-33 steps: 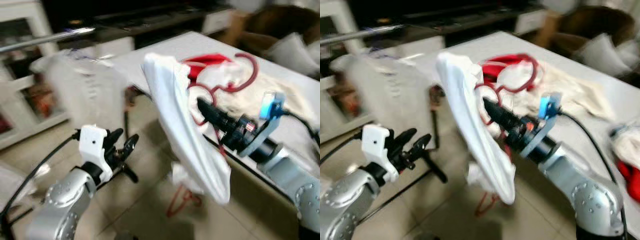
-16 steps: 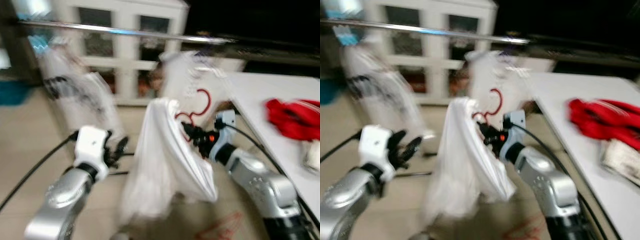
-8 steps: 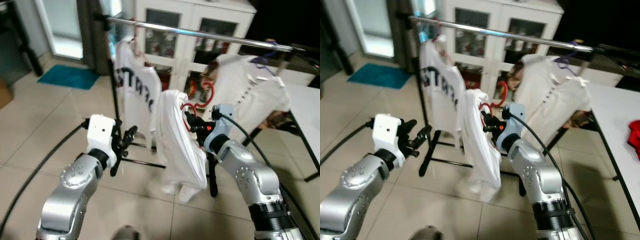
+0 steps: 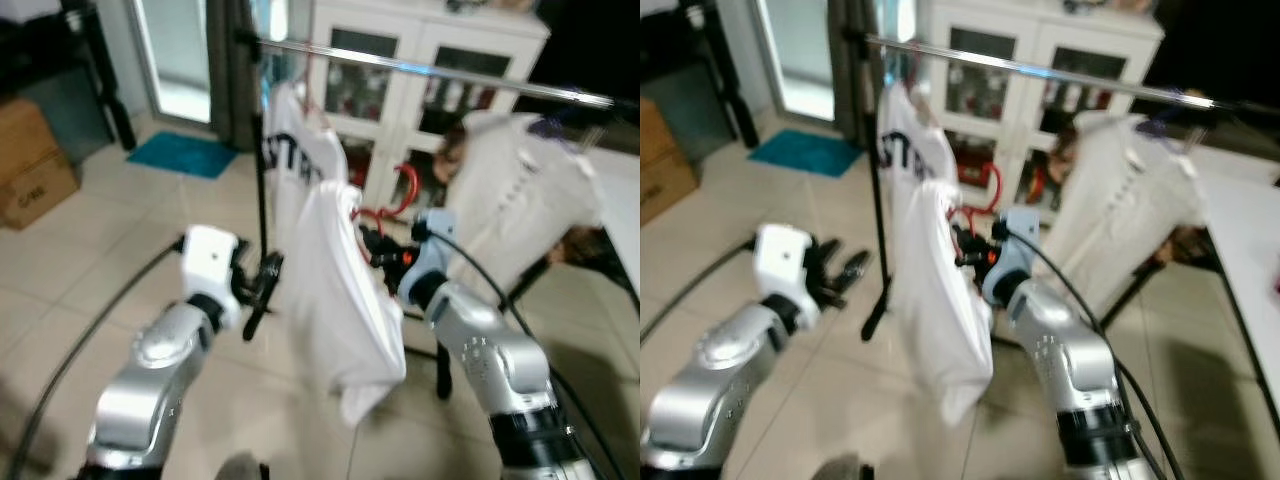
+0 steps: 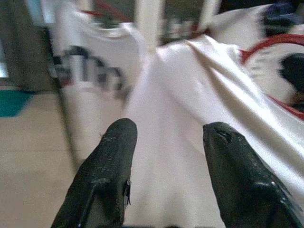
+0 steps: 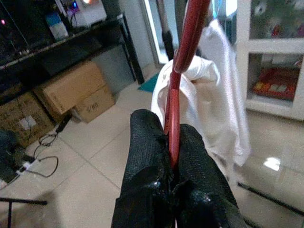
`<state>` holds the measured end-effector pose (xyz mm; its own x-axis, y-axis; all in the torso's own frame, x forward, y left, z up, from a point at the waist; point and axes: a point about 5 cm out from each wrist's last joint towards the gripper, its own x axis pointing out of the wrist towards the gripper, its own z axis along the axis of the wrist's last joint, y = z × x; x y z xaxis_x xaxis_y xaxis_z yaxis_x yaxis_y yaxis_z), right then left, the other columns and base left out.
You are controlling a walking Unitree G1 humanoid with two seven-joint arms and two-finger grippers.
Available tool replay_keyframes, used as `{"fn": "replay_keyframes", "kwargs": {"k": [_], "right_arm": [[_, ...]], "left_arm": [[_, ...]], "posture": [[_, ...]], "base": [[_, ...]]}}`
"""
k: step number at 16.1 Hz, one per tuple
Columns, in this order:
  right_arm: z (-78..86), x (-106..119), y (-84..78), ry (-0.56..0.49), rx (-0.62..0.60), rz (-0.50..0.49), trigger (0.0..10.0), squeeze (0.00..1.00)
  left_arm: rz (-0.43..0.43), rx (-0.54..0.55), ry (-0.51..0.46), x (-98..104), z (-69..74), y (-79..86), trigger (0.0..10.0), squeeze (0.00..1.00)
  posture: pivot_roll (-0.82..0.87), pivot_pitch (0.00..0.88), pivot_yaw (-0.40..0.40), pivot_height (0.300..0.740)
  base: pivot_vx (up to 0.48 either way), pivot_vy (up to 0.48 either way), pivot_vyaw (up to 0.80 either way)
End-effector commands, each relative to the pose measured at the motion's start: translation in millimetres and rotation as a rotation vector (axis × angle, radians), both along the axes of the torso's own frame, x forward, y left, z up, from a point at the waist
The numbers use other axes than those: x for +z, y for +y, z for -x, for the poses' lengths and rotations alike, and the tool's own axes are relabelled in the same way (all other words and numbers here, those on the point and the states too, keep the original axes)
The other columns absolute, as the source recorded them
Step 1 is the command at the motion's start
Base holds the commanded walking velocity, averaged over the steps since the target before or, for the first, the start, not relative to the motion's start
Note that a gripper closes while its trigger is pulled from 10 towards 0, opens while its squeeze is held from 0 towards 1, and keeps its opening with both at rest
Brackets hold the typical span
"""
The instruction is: Hang hanger
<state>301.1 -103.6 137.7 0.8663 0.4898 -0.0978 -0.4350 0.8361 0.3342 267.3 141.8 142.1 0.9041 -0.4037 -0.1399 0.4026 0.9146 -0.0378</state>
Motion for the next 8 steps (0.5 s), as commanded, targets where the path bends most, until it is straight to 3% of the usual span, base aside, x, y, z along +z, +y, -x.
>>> {"fn": "replay_keyframes", "kwargs": {"k": [1, 5, 6, 7, 8], "right_arm": [[-1.2, 18.6, 7.5, -0.072, 0.05, -0.035, 10.0, 0.0], [4.7, 26.0, 18.6, -0.107, 0.142, -0.073, 10.0, 0.0], [6.9, 34.0, 20.7, -0.135, 0.186, -0.105, 10.0, 0.0], [8.0, 37.0, 22.3, -0.148, 0.217, -0.12, 10.0, 0.0], [8.6, 37.9, 23.0, -0.152, 0.232, -0.124, 10.0, 0.0]], "left_arm": [[0.013, -0.035, -0.024, 9.2, -6.0, -3.0, 10.0, 1.0], [0.026, -0.079, -0.05, 17.3, -22.2, -13.2, 10.0, 1.0], [0.059, -0.106, -0.051, 23.3, -32.3, -22.3, 10.0, 0.44], [0.094, -0.12, -0.041, 25.6, -37.2, -27.1, 10.0, 0.01], [0.096, -0.122, -0.031, 24.9, -38.8, -28.2, 10.0, 0.0]], "posture": [[-0.01, 0.0, -0.071, 0.71], [-0.03, 0.0, -0.07, 0.71], [-0.03, 0.0, -0.069, 0.71], [-0.03, 0.0, -0.071, 0.71], [-0.03, 0.0, -0.077, 0.71]], "base": [[0.0, 0.0, 0.0], [0.0, 0.0, 0.0], [0.0, 0.0, 0.0], [0.0, 0.0, 0.0], [0.0, 0.0, 0.0]]}}
